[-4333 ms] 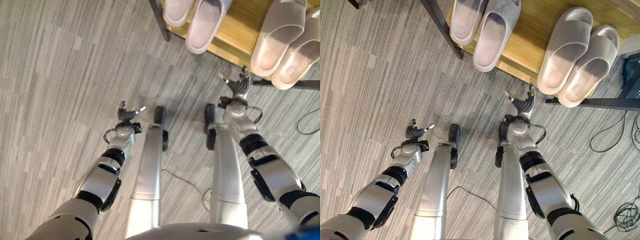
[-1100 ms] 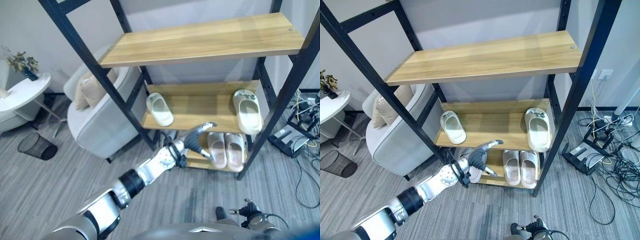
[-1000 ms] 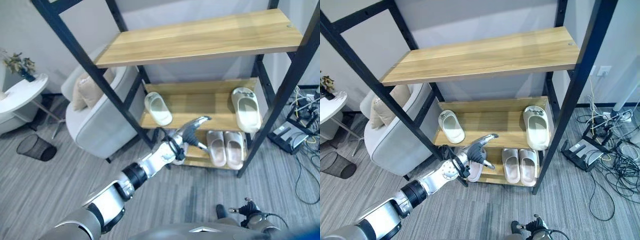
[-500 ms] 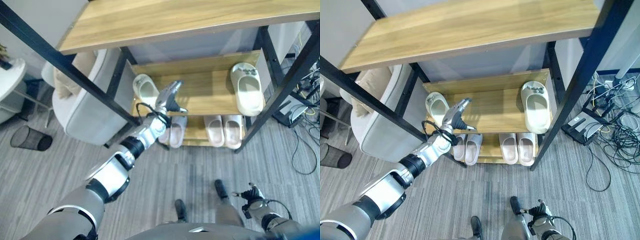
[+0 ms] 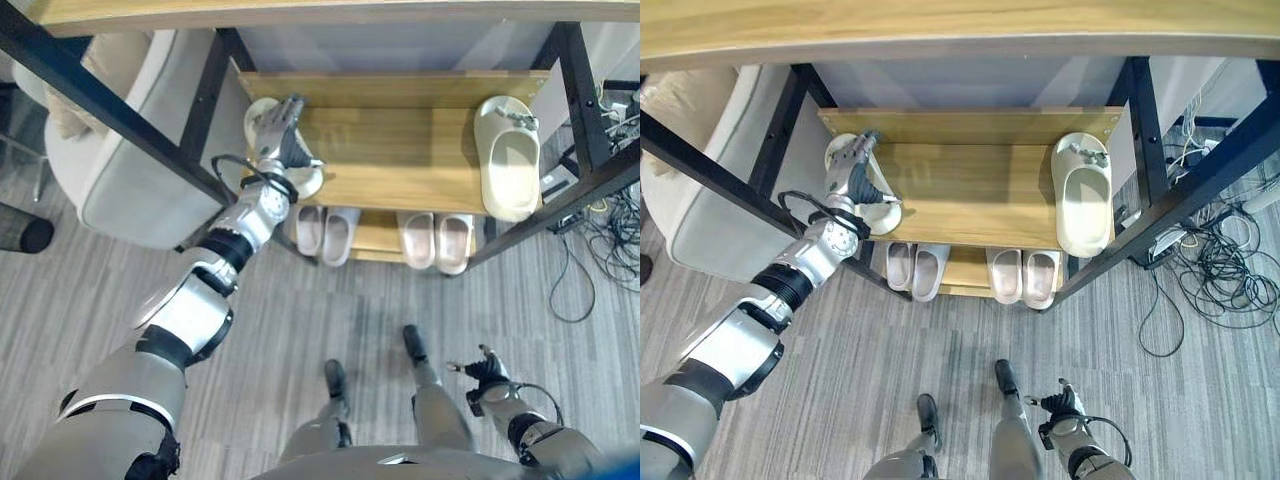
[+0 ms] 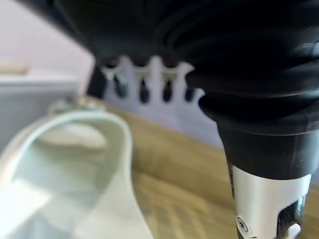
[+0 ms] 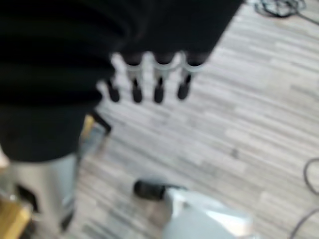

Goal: Arrange the slippers neatly on the shoe rack.

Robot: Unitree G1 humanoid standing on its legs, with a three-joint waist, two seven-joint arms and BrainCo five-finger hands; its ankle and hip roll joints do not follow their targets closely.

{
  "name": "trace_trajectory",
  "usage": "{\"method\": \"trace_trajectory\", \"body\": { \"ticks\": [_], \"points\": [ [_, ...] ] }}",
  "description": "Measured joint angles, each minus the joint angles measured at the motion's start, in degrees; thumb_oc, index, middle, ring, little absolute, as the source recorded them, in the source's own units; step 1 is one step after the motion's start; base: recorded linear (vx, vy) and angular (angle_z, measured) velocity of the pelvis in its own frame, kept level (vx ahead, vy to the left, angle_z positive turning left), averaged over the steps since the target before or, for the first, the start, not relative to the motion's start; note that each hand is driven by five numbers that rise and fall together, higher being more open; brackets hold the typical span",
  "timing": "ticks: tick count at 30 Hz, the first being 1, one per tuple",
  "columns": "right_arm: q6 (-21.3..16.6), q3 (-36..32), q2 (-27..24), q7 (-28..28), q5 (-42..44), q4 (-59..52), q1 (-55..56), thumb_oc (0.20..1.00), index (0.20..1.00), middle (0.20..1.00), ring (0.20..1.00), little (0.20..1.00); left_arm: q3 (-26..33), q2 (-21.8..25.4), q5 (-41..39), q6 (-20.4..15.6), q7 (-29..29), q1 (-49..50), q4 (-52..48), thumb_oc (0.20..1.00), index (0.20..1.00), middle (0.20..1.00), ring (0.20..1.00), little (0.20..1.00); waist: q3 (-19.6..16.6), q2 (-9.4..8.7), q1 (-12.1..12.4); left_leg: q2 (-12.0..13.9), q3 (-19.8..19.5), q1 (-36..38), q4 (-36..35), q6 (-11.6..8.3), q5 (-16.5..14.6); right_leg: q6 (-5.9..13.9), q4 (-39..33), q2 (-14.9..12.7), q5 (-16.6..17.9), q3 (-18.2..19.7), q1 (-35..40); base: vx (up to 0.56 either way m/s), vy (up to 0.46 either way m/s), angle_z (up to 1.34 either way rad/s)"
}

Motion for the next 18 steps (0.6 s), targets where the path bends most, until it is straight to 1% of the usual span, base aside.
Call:
{"method": "trace_trajectory", "body": {
  "ticks": [3, 6, 9, 10, 12, 18],
  "points": [
    [-0.07, 0.18, 0.13, -0.01, 0.04, -0.2, -0.23, 1.0, 1.0, 1.0, 1.0, 1.0, -0.1, -0.02, 0.04, 0.28, 0.17, -0.52, 0.23, 1.0, 1.0, 1.0, 1.0, 1.0, 0.03, -0.25, 0.03, -0.02, -0.04, -0.29, 0.0, 0.0, 0.0, -0.01, 0.0, -0.02, 0.01, -0.03, -0.29, 0.0, 0.0, 0.0],
    [-0.06, 1.73, 0.5, -0.21, 0.4, -0.2, -2.22, 1.0, 1.0, 1.0, 1.0, 1.0, -0.11, -0.54, -0.08, 0.92, 0.31, -0.74, 1.02, 1.0, 1.0, 1.0, 1.0, 1.0, -0.02, -0.34, 0.08, 0.03, -0.05, -0.3, 0.0, 0.0, 0.0, -0.03, -0.01, 0.03, 0.02, -0.04, -0.32, 0.03, -0.011, 0.0],
    [-0.6, 1.88, 0.49, -0.57, 0.45, -0.61, -2.24, 1.0, 1.0, 1.0, 1.0, 1.0, 0.39, -0.26, -1.33, 1.5, 0.39, -2.16, 3.21, 1.0, 1.0, 1.0, 1.0, 1.0, -0.04, -0.39, 0.17, 0.16, -0.05, -0.3, 0.0, -0.01, 0.01, -0.08, 0.0, 0.14, 0.06, -0.05, -0.32, 0.0, 0.0, 0.0],
    [-0.61, 1.96, 0.6, -0.66, 1.4, -0.49, -2.11, 1.0, 1.0, 1.0, 1.0, 1.0, 0.97, -0.2, -1.61, 1.59, 1.31, -2.77, 3.72, 1.0, 1.0, 1.0, 1.0, 1.0, -0.12, -0.52, 0.11, 0.19, -0.04, -0.6, 0.0, -0.01, 0.01, -0.12, 0.0, 0.2, 0.09, -0.03, -0.65, 0.0, 0.0, 0.0],
    [-0.65, 2.18, 1.02, -0.71, 1.51, -0.42, -2.15, 1.0, 1.0, 1.0, 1.0, 1.0, 0.88, -0.27, -1.67, 1.94, 1.55, -4.19, 6.81, 1.0, 1.0, 1.0, 1.0, 1.0, -0.21, -0.7, -0.05, 0.27, -0.04, -1.27, 0.0, -0.16, 0.17, -0.3, 0.0, 0.29, 0.32, -0.04, -1.32, 0.0, 0.0, 0.0],
    [-0.7, 2.25, 1.41, -0.79, 1.54, 0.42, -2.09, 1.0, 1.0, 1.0, 1.0, 1.0, 0.88, -0.09, -2.13, 2.47, 1.6, -4.51, 7.72, 1.0, 1.0, 1.0, 1.0, 1.0, -0.31, -0.88, 0.06, 0.64, 0.02, -1.46, 0.0, -0.26, 0.23, -0.38, 0.01, 0.67, 0.38, -0.02, -1.61, 0.0, 0.0, 0.0]
  ]
}}
